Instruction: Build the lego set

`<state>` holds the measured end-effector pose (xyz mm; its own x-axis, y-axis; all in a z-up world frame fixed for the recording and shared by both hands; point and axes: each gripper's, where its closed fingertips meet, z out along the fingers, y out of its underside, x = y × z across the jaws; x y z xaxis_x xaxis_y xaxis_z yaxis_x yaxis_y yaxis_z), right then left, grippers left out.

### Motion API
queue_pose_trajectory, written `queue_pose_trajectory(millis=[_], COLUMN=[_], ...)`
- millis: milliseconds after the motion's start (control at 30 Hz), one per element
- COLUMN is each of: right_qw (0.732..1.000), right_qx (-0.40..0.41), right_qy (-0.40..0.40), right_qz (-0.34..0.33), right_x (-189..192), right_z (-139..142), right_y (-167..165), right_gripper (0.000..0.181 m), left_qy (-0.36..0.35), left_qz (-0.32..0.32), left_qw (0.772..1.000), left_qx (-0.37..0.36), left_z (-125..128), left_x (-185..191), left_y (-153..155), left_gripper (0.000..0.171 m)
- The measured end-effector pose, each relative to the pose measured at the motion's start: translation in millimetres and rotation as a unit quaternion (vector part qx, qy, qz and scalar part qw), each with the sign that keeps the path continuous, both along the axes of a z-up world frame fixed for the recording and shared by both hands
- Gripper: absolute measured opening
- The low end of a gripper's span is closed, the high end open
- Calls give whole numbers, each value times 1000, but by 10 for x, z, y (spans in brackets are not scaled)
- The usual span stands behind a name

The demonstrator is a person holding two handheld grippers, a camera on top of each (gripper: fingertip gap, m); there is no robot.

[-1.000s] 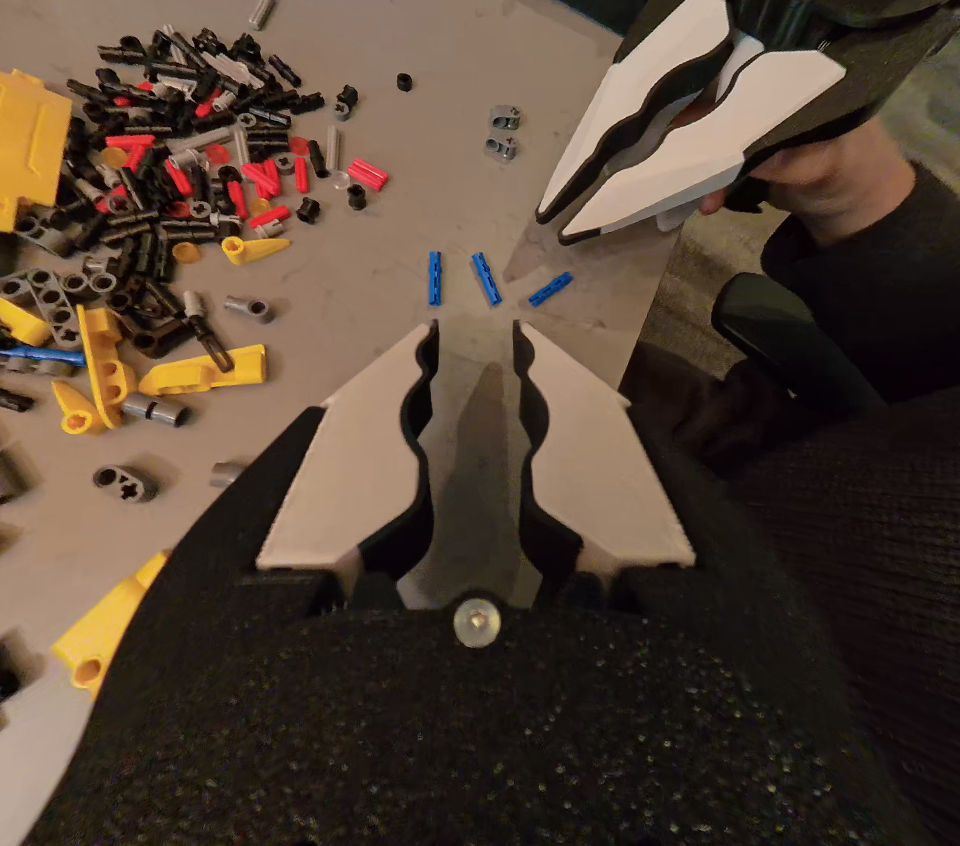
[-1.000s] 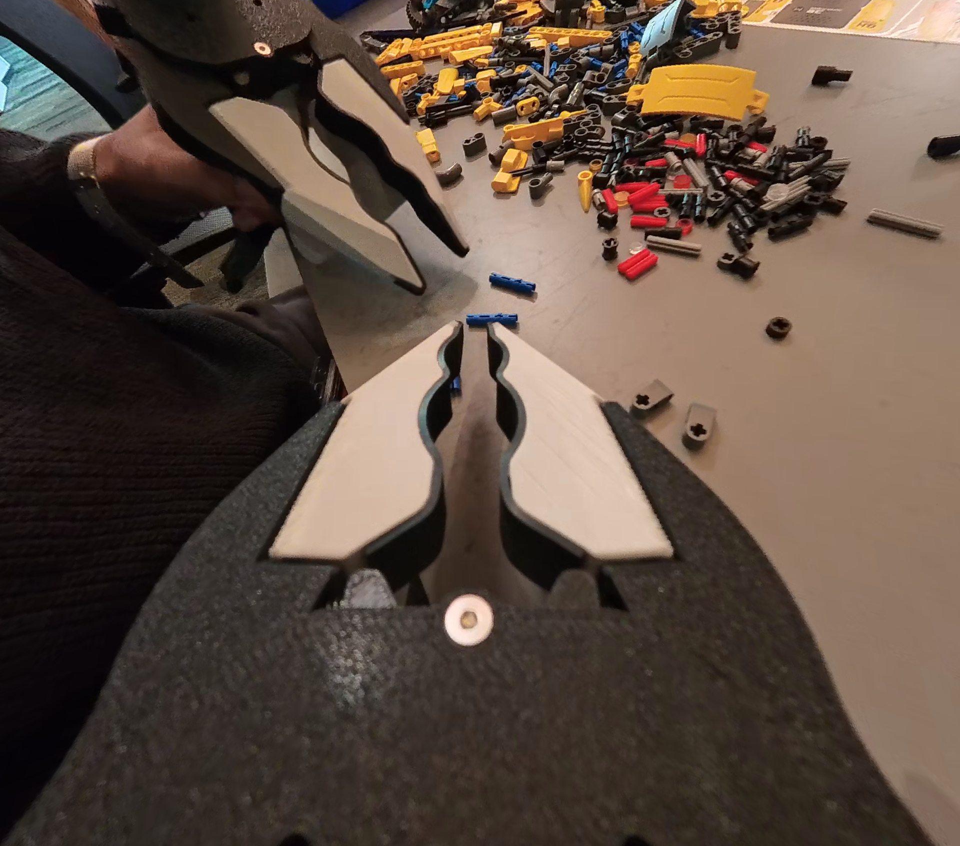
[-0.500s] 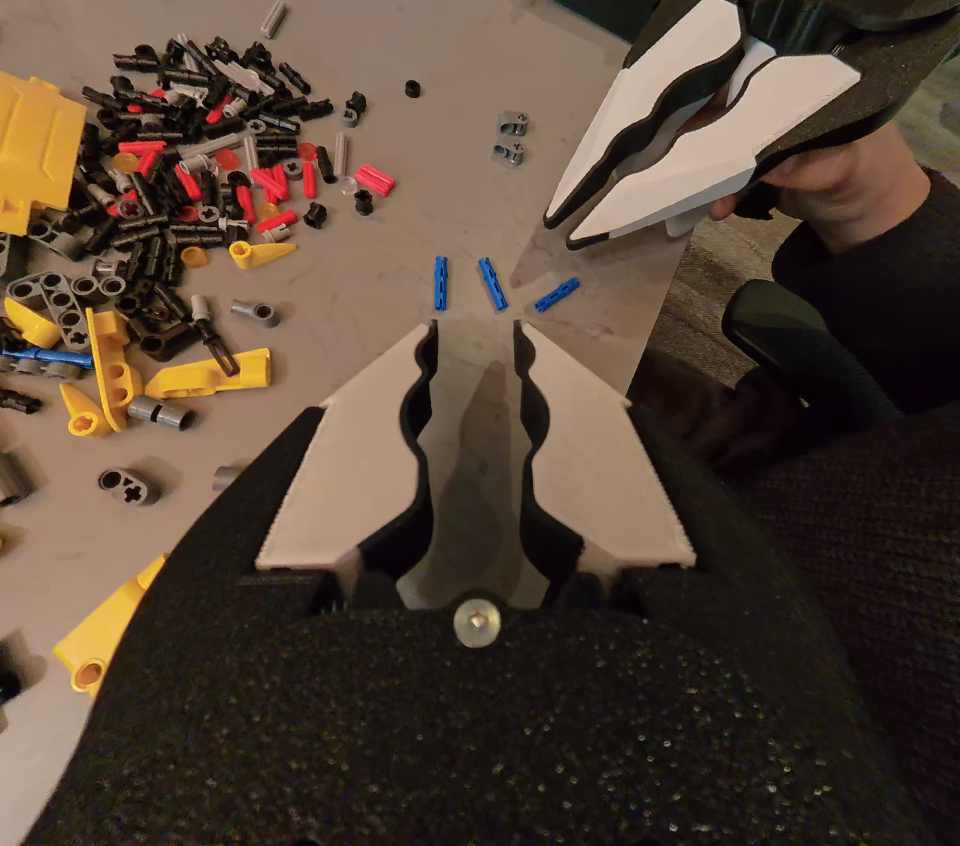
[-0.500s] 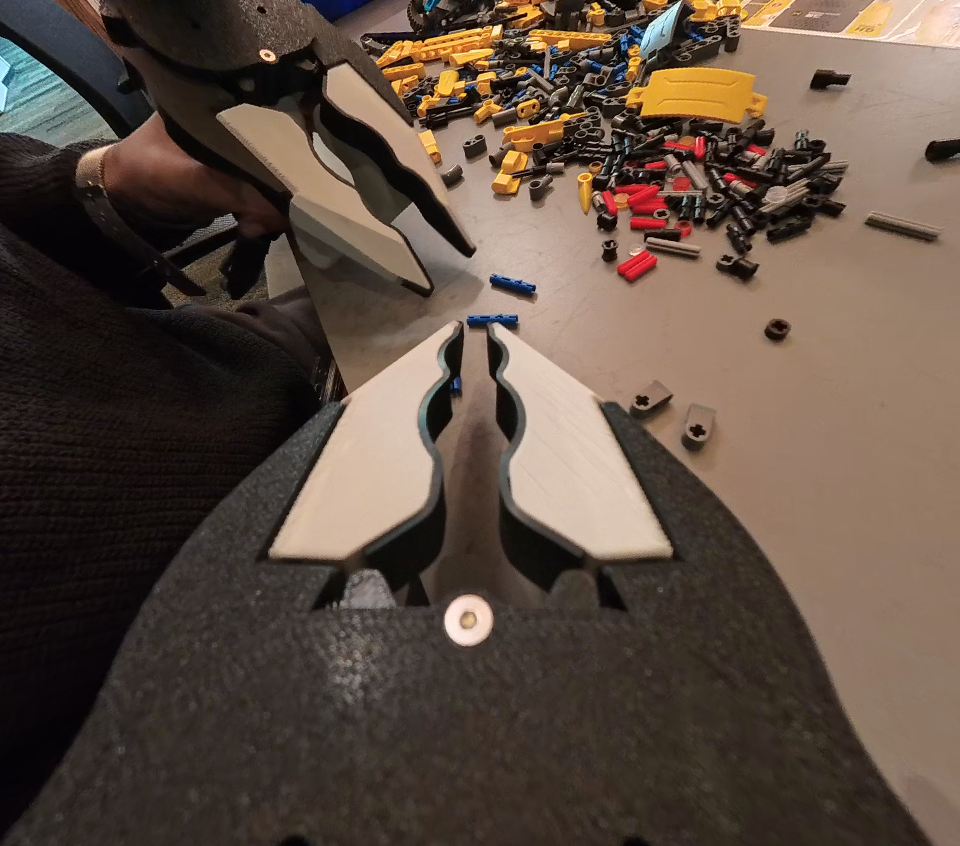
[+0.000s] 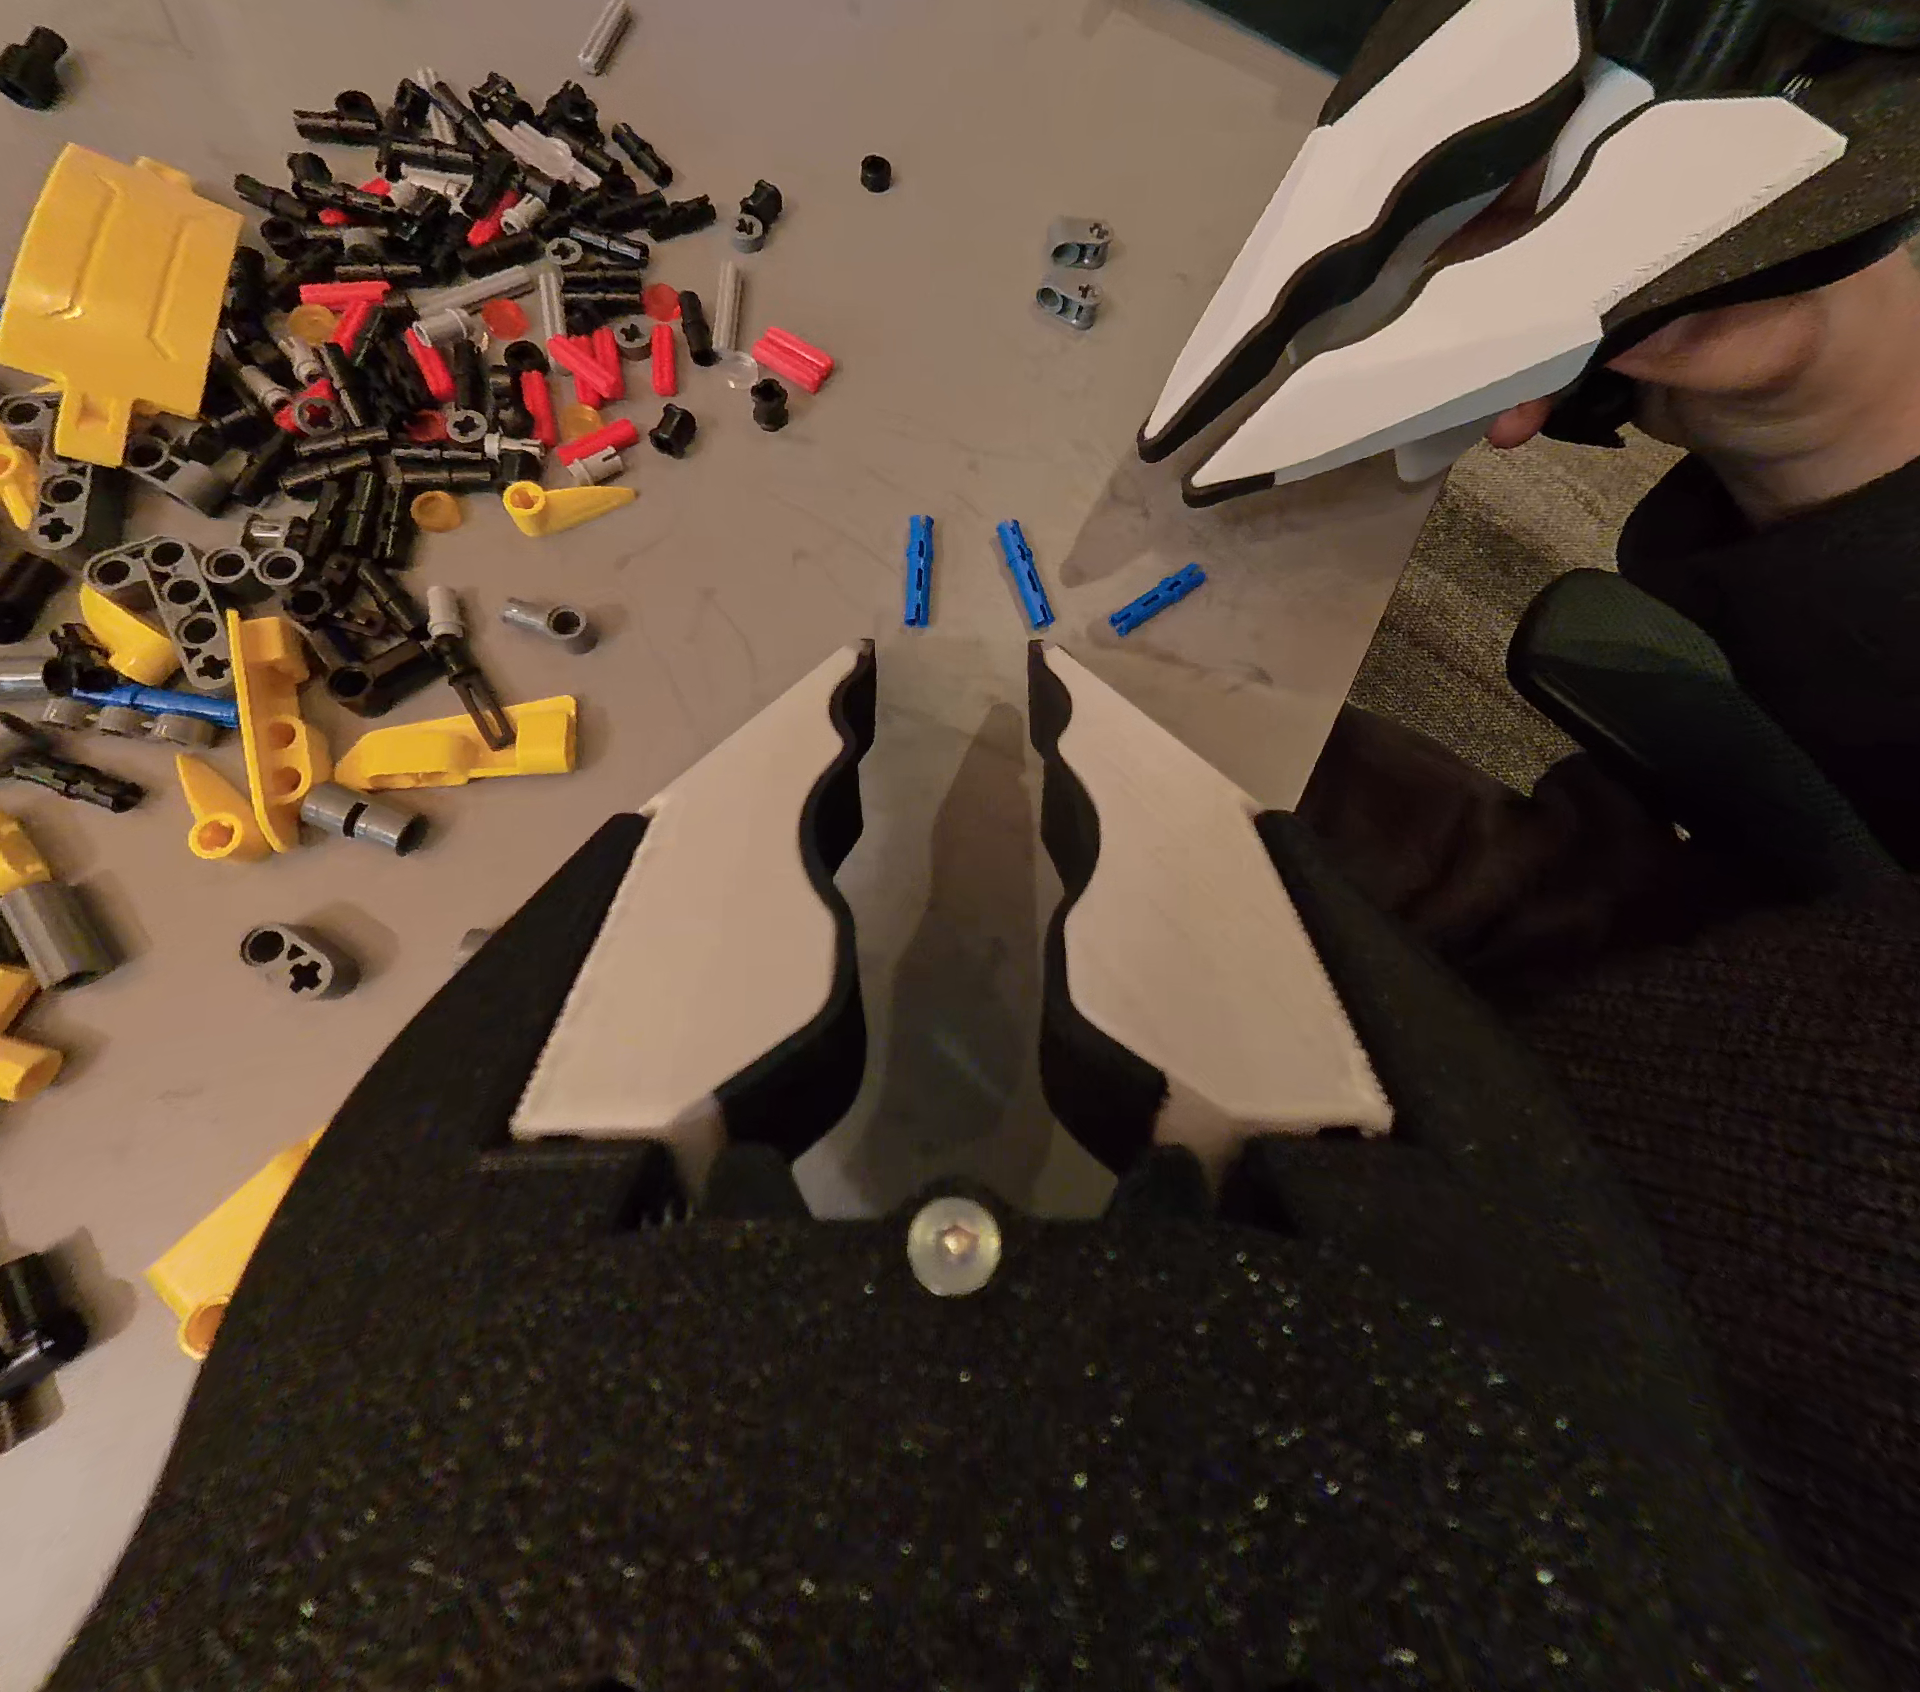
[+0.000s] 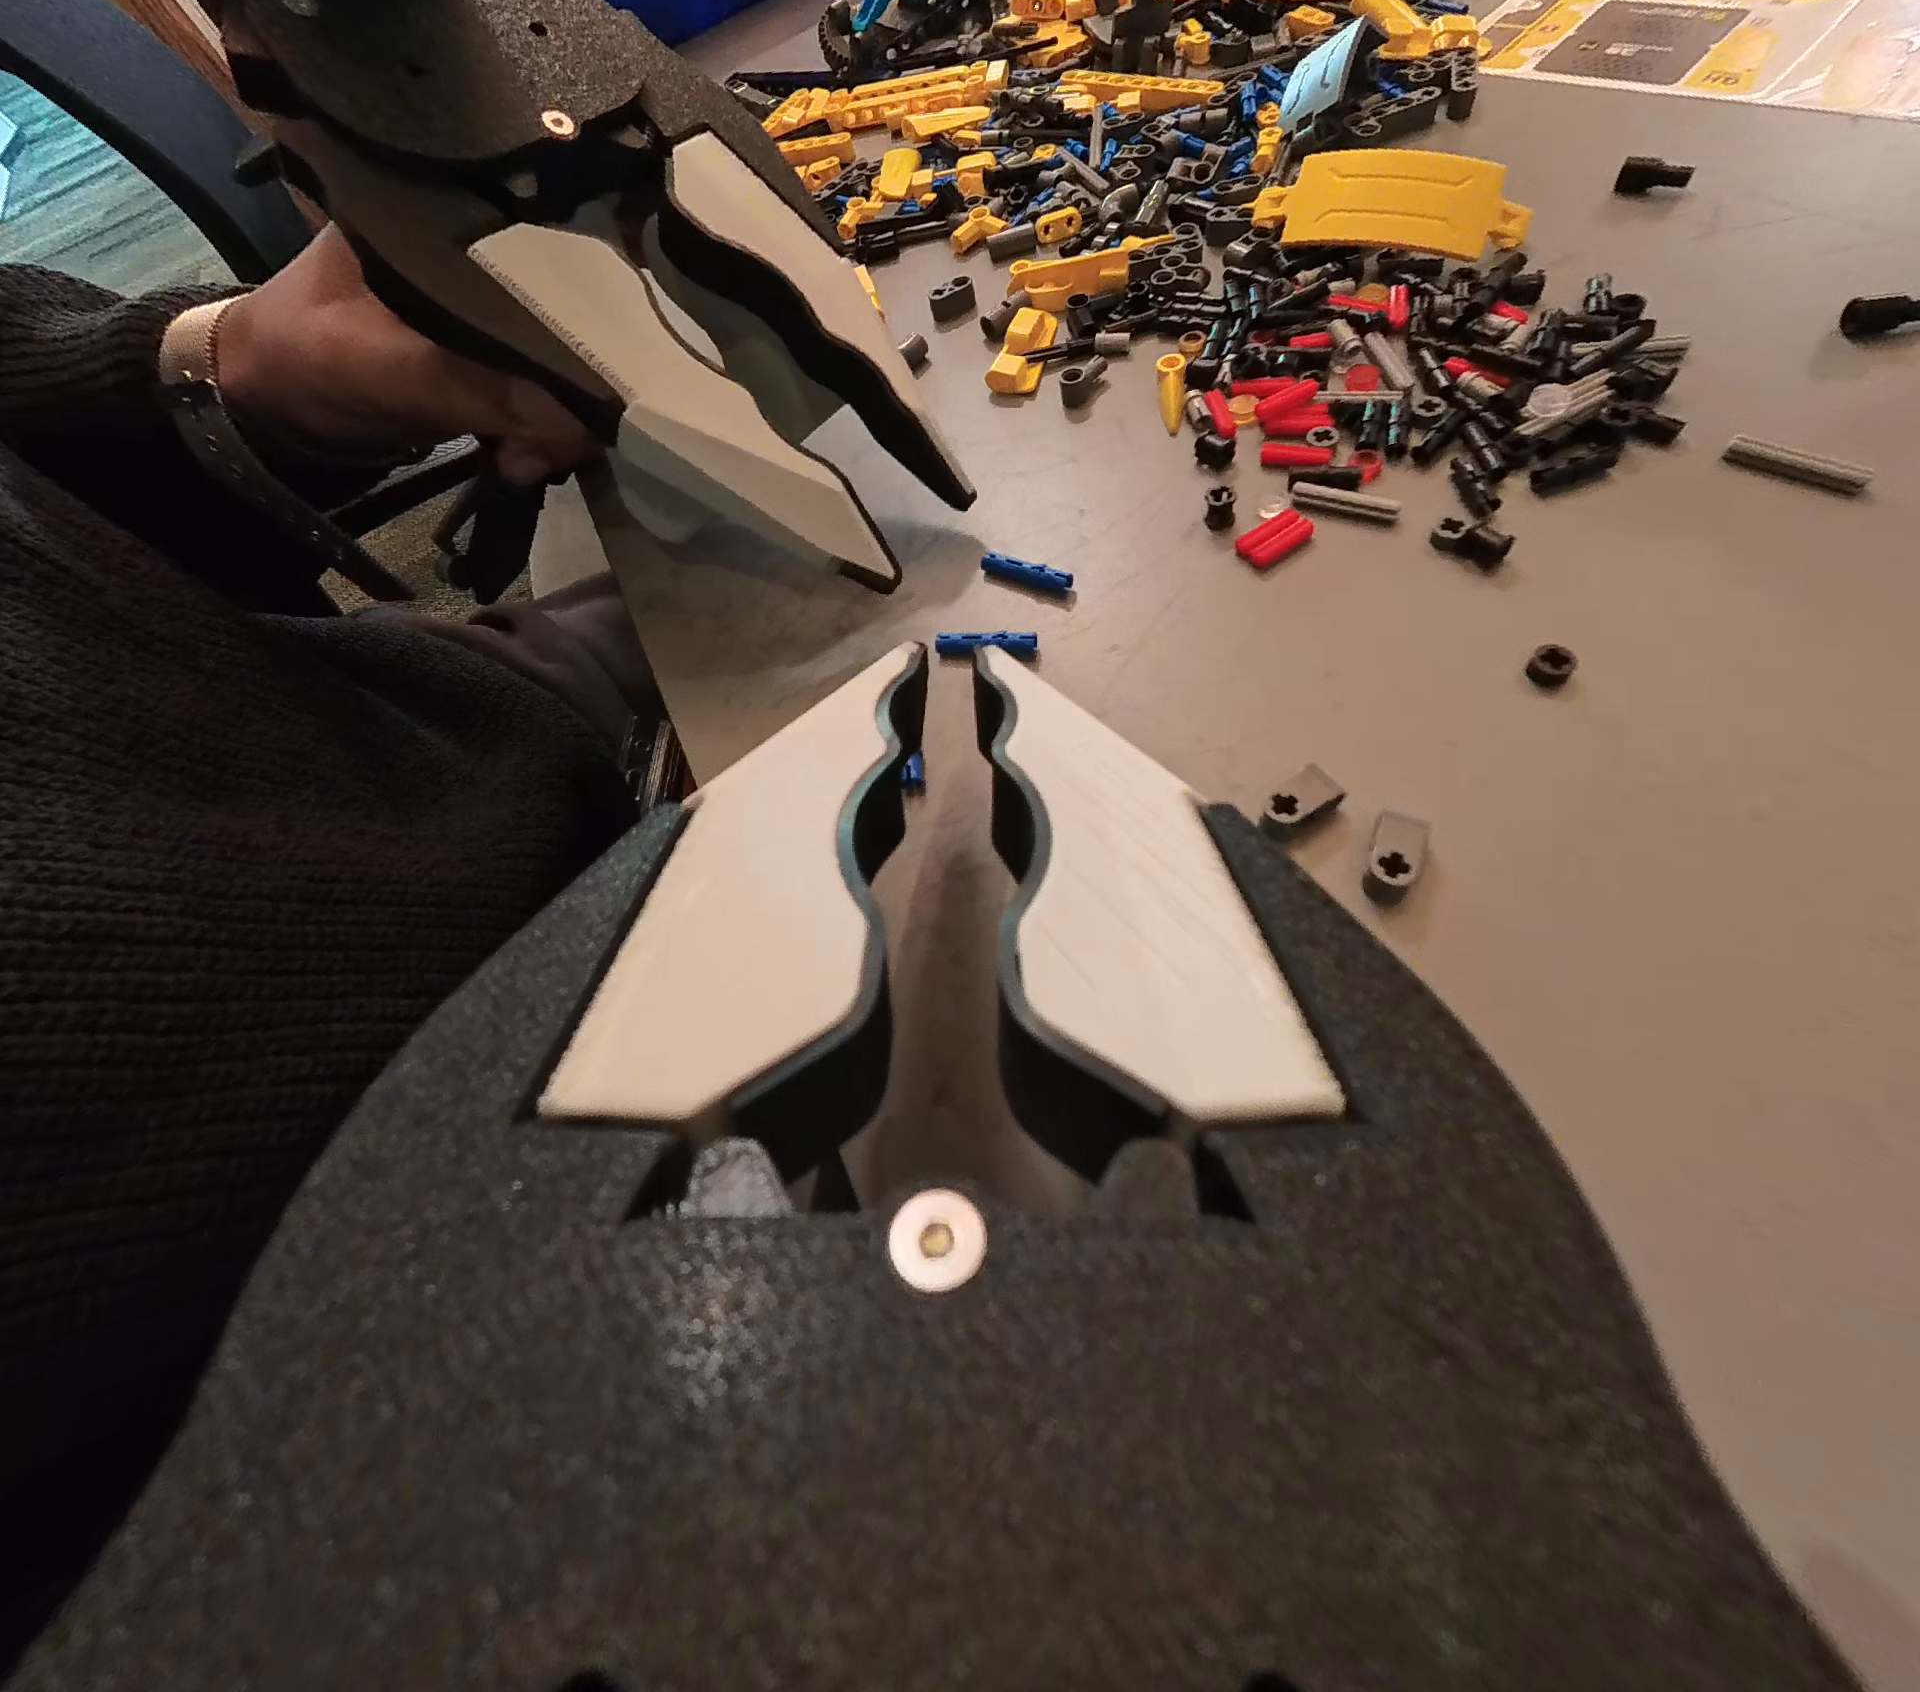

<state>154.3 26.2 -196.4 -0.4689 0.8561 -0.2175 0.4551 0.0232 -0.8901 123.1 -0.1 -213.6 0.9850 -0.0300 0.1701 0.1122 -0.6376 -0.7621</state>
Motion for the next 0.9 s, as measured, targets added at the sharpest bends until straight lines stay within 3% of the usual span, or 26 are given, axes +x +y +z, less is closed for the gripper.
queue_pose_trajectory(millis=[900], right_qw=[1000], right_qx=[5], right_qy=[8], right_qz=[0], right_x=[4], right_z=[11], right_y=[-1], right_gripper=[8], left_qy=[5], left_qz=[20], left_qw=[1000], left_qx=[-2], left_z=[-11], left_x=[-61], left_y=[6], left_gripper=[30])
